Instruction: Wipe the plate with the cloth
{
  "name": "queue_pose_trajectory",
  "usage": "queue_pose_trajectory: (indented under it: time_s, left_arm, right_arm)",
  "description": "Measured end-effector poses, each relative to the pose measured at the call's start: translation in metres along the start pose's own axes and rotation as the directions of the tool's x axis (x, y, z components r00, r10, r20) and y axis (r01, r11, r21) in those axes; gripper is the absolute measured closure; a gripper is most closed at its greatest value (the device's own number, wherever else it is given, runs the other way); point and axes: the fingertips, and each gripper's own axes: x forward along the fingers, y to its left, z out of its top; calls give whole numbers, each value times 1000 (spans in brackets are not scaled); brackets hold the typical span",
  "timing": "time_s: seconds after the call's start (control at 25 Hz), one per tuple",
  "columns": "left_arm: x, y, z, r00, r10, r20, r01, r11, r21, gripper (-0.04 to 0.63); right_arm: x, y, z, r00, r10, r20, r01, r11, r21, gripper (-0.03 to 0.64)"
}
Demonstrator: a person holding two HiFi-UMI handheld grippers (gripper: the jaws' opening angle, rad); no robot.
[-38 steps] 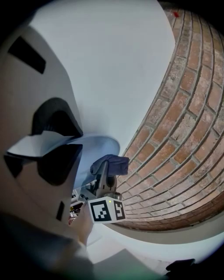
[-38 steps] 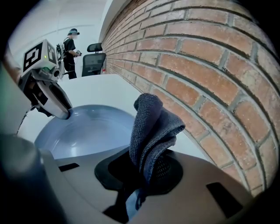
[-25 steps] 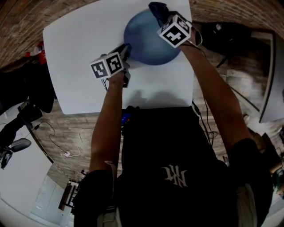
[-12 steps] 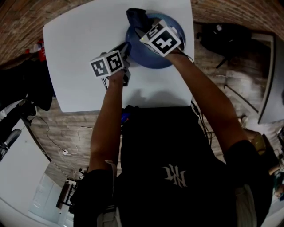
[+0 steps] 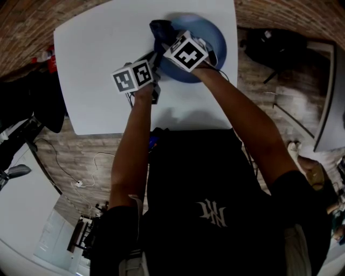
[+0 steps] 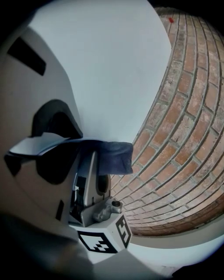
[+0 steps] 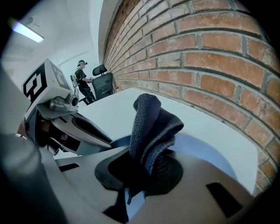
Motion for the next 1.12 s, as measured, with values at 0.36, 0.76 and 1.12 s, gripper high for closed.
queue_pose_trajectory:
  time_s: [0.36, 0.76, 1.12]
  left_arm:
    - [-1, -1, 0, 1000, 0, 2, 0, 1000, 6, 560]
    - [0, 0, 2, 1000, 5, 12, -6, 1000, 16, 563]
    - [1, 0, 2, 1000, 6, 20, -7, 1000, 15, 563]
  right_arm:
    - [-3, -6, -11, 999, -23, -36, 21, 998, -58, 543]
    - [-28, -34, -33, 991, -120, -67, 114, 990, -87, 543]
    - [-57, -72, -58, 959, -260, -108, 241, 956, -167, 543]
